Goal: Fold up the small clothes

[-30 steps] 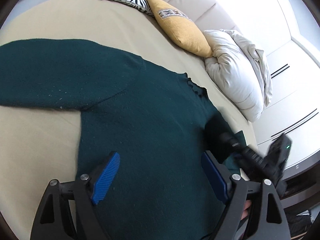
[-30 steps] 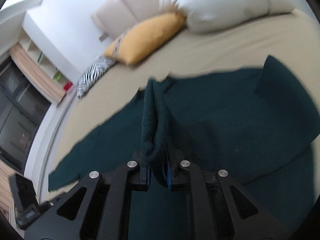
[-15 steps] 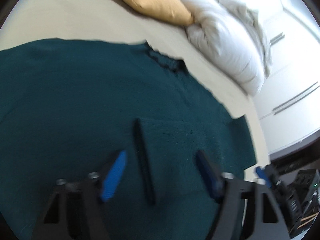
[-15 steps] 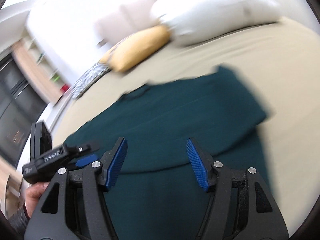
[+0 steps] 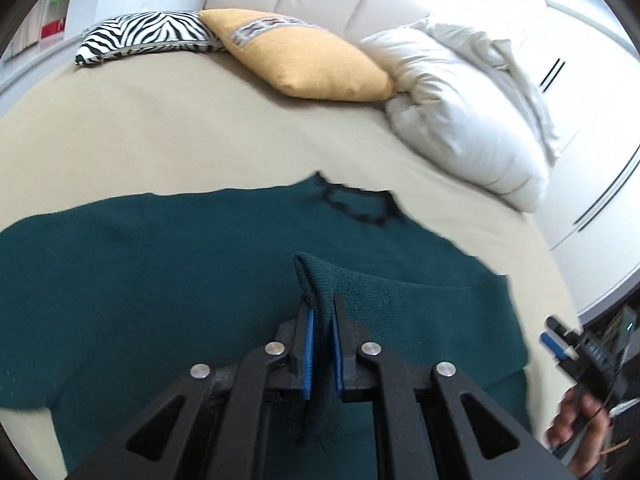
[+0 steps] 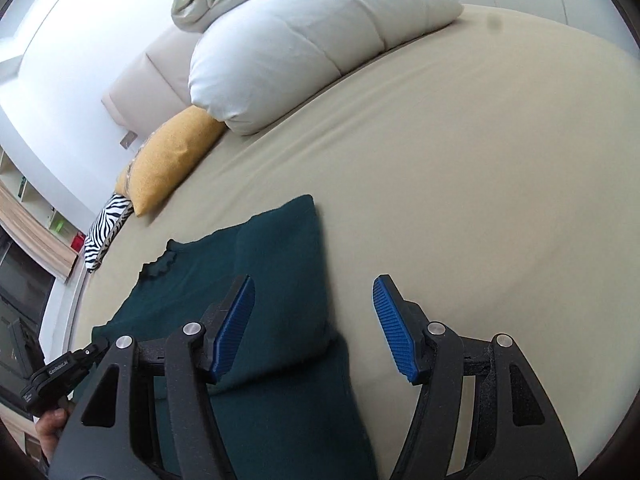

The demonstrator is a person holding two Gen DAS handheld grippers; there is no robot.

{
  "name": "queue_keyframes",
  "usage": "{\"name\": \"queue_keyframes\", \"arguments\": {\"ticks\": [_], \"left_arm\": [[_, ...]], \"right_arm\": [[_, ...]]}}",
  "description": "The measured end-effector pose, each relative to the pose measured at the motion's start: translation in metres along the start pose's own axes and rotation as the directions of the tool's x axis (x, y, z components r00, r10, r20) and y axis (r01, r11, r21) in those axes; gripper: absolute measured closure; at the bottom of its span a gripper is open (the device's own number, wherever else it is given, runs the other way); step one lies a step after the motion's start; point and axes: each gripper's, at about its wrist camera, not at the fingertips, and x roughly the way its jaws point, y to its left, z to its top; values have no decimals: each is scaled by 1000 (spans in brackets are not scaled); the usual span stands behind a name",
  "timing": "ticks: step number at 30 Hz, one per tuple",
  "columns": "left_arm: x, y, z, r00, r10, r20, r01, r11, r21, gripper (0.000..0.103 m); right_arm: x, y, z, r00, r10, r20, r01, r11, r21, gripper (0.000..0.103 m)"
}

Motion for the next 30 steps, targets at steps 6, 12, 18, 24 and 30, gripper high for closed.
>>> {"name": "queue_keyframes", "arguments": {"ticks": [6,12,18,24,30], "left_arm": [[22,17,-6,1000,28,-9,-28,1000,-7,94],[18,15,3,999,16,32,-17,1000,12,94],[39,21,-8,999,44,10,-44,999,25,93],[34,27,-10,1000,20,18,-20,1000,1,90],[33,30,-14,999,28,24,-28,1000,-3,87]], "right_arm": [[65,28,25,996,-36,-86,30,997,-65,43],[104,35,31,979,-154,-131,132,978,-164,94],[105,24,29,984,-146,-105,131,982,-136,98],[108,6,31,992,-62,-107,54,995,-79,93],[53,38,21,999,-27,-47,23,996,-81,91]]}}
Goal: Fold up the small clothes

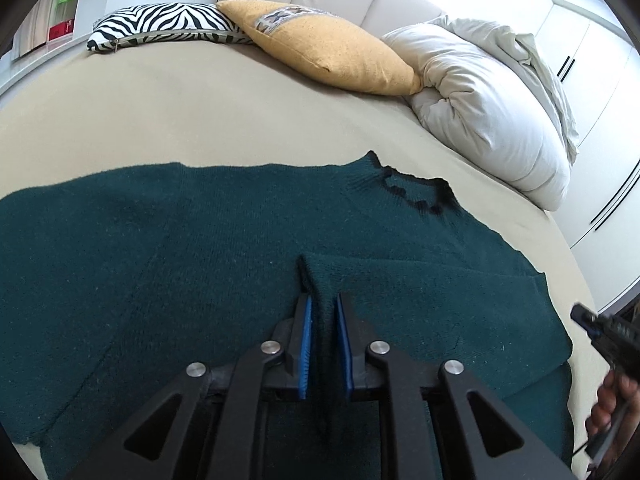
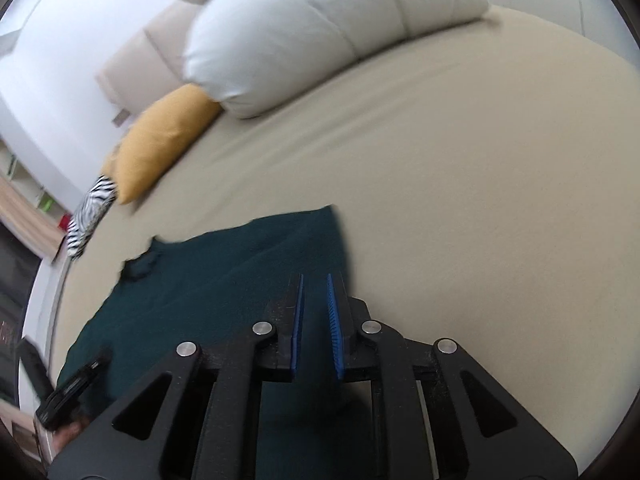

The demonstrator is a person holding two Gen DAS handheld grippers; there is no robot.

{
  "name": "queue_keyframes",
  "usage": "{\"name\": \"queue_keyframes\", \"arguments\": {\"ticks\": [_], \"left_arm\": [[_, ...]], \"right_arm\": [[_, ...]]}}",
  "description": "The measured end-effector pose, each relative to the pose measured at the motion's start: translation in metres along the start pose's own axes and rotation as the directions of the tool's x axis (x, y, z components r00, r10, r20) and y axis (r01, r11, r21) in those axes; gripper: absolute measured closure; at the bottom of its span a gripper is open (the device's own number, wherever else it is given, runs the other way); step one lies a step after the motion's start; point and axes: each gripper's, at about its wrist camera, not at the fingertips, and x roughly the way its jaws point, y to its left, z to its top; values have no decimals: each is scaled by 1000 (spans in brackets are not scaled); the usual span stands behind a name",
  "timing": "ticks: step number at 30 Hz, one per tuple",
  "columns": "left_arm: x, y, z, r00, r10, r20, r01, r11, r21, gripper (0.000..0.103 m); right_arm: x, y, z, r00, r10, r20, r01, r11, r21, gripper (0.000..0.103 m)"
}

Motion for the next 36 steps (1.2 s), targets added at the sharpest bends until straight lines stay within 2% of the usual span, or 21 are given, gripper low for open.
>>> {"name": "queue_keyframes", "arguments": {"ticks": [2,4,6,8,10,11,12,13,14,16,17,18,19,21,22,24,25,27,30,33,36], "left_arm": [[1,2,-1,1000,-9,1,9,1000,-7,87],[2,3,-3,1000,-14,5,14,1000,-6,87],[2,4,-1,1000,-21,-2,21,1000,-13,87],[-5,5,2,999,-34,-19,34,999,-20,86],[-24,8,3,999,-35,-16,34,999,-36,70],[-47,15,3,999,-51,18,52,997,-54,64],[-67,24,1,997,-56,47,59,996,-71,49],[-84,33,-2,996,-44,72,51,995,-90,41],[-103,46,-5,995,-26,99,37,993,-115,39],[-151,94,-17,987,18,159,16,977,-213,39],[-165,111,-24,984,39,176,6,968,-250,39],[-186,137,-33,976,84,199,-19,950,-311,39],[-206,164,-44,967,138,216,-49,926,-373,39],[-248,225,-67,940,246,239,-97,859,-503,38],[-259,244,-75,928,289,235,-124,834,-538,37],[-281,287,-92,898,388,207,-188,764,-618,37],[-289,307,-99,887,419,192,-201,728,-656,37],[-297,339,-107,872,463,157,-232,675,-700,36],[-286,366,-111,892,433,126,-213,651,-729,35],[-274,368,-99,897,428,114,-232,672,-703,39],[-268,373,-92,912,398,102,-213,669,-712,74]], "right_arm": [[3,15,-13,999,-5,-38,3,998,-56,91],[27,7,-31,991,-67,-113,58,995,-76,93],[33,-6,-38,998,-3,-55,-1,997,-76,93],[31,-11,-33,997,36,-64,-37,999,-18,94],[21,-1,-29,997,-10,-76,6,999,-44,93],[11,5,-28,997,-36,-62,32,998,-57,89],[-3,11,-27,998,-49,-29,47,996,-73,89],[-26,21,-27,998,-49,36,52,993,-107,89],[-41,31,-29,996,-47,81,57,990,-131,81],[-79,56,-38,984,-20,176,50,984,-168,45],[-94,66,-44,976,0,219,39,984,-172,18],[-110,77,-52,961,31,276,19,984,-178,6],[-125,91,-62,941,65,332,1,981,-194,5],[-138,114,-74,935,120,333,-38,969,-244,5],[-141,129,-81,941,159,298,-78,961,-266,5],[-144,145,-92,945,232,228,-167,948,-272,7],[-142,156,-98,945,274,180,-220,936,-273,7],[-137,176,-109,943,308,128,-264,924,-277,10],[-132,204,-128,937,345,65,-311,901,-302,18],[-127,223,-142,932,361,15,-340,889,-306,25],[-126,234,-155,932,362,-2,-345,886,-311,27]]}}
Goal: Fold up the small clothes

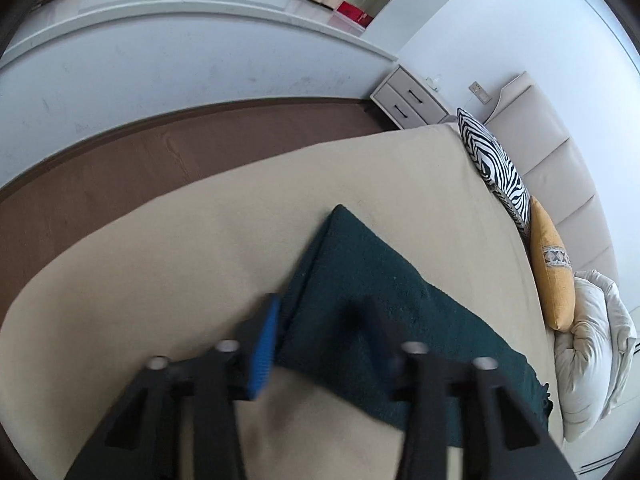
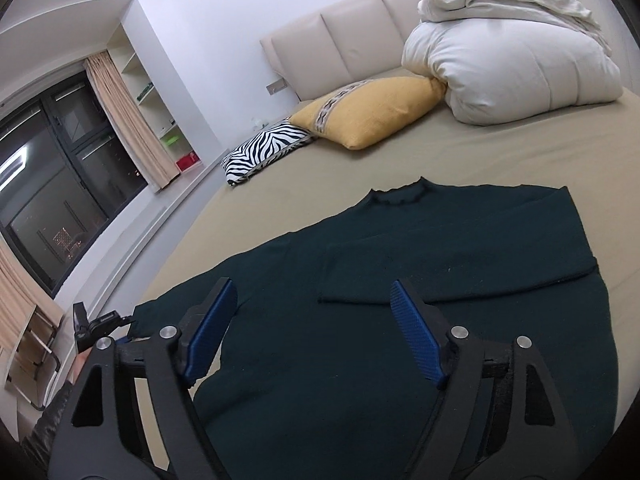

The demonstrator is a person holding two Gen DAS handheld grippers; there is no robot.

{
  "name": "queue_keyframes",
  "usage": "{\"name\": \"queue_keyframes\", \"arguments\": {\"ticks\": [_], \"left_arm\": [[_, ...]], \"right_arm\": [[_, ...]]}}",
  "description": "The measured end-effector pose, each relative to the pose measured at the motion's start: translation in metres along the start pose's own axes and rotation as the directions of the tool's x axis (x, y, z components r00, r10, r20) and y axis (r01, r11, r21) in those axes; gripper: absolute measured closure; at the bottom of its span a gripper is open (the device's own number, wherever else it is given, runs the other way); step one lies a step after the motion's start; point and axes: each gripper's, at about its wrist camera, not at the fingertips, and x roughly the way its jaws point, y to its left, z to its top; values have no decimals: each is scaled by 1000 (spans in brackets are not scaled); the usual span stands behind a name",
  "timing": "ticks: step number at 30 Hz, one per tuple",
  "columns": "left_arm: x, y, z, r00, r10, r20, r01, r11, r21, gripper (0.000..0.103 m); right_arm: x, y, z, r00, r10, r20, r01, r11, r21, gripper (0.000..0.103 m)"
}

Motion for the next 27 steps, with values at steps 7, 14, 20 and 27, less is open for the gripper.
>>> {"name": "queue_keyframes", "arguments": {"ticks": [7,14,20,27], "left_arm": [[-38,-55,-9,992,-115,49,111,990,89,88],[-81,-220,-108,932,-359,-48,351,860,371,88],[-50,-314,-254,878,-395,-270,478,720,503,88],[2,-313,-344,860,-262,-439,483,697,530,70]], "right_arm": [[-15,-34,-3,1000,-20,-1,20,998,58,28],[-28,-77,-20,999,-34,0,34,989,144,28],[-39,-127,-34,998,-57,-14,58,966,253,28],[-20,-162,-50,992,-68,-108,99,944,313,28]]}}
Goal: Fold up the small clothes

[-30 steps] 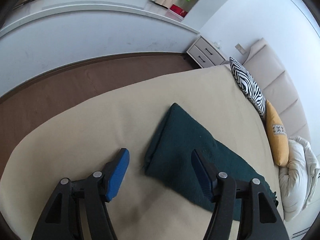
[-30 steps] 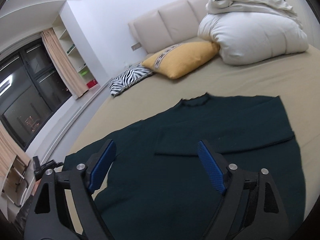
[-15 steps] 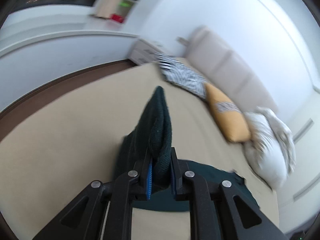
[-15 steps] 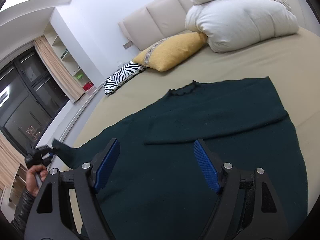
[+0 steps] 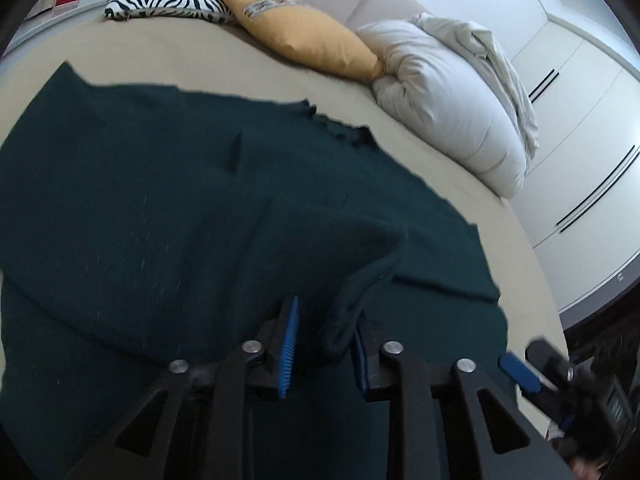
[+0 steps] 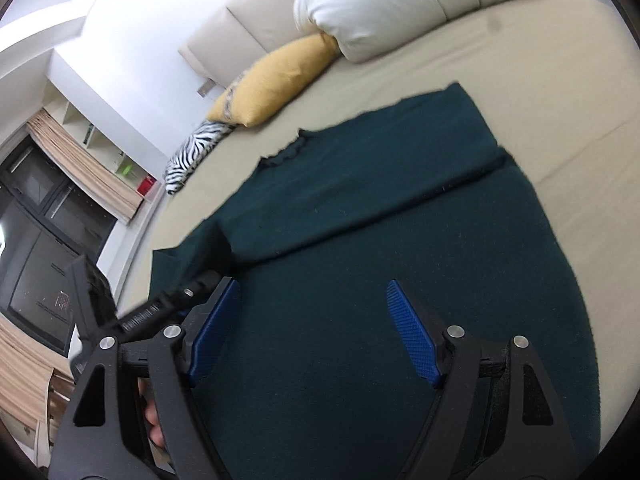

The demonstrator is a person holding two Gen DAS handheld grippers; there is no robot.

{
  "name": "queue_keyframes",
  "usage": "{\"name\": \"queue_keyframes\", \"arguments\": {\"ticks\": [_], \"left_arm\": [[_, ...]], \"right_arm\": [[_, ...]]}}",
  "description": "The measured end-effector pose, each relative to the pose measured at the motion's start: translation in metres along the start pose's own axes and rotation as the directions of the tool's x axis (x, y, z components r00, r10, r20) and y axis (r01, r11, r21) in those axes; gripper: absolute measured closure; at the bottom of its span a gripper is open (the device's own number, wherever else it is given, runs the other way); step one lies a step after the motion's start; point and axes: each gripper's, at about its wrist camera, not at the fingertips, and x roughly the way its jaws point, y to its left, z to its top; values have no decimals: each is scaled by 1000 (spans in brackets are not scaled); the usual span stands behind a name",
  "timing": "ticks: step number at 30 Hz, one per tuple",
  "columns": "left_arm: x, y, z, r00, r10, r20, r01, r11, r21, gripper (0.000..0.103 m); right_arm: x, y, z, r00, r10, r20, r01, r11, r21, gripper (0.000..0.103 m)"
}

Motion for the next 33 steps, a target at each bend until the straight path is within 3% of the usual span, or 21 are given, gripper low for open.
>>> {"name": "queue_keyframes", "arguments": {"ticks": [4,7,11,14,16,17,20,22,29,33], "left_arm": [[-43,20,-4,999,-14,44,13,1000,18,37],[-79,43,5,993,9,117,-11,1000,14,37],[-109,88,22,984,72,164,-62,996,-69,37],[-117,117,33,978,112,177,-89,988,-128,37],[-118,132,40,975,132,178,-106,983,-152,37],[-117,139,43,975,141,170,-113,980,-162,37],[-116,150,46,974,150,170,-120,978,-172,37],[-118,150,52,971,157,183,-126,978,-167,37],[-108,131,86,957,196,214,-177,979,-106,36],[-83,122,101,953,236,192,-227,972,-67,33]], "right_arm": [[26,5,1,999,10,-50,-11,1000,-6,27],[46,29,2,996,44,-81,-49,997,-55,27],[87,57,4,986,40,-163,-52,996,-67,27],[123,66,3,971,-77,-227,62,995,-75,27],[132,71,0,969,-125,-214,108,990,-89,26],[134,75,-1,969,-138,-203,118,987,-107,29],[140,93,-5,964,-150,-218,107,975,-197,80],[137,99,-4,964,-157,-213,106,967,-231,96],[83,129,40,990,-105,-90,65,927,-368,96],[75,111,75,989,-139,-58,107,921,-374,96]]}}
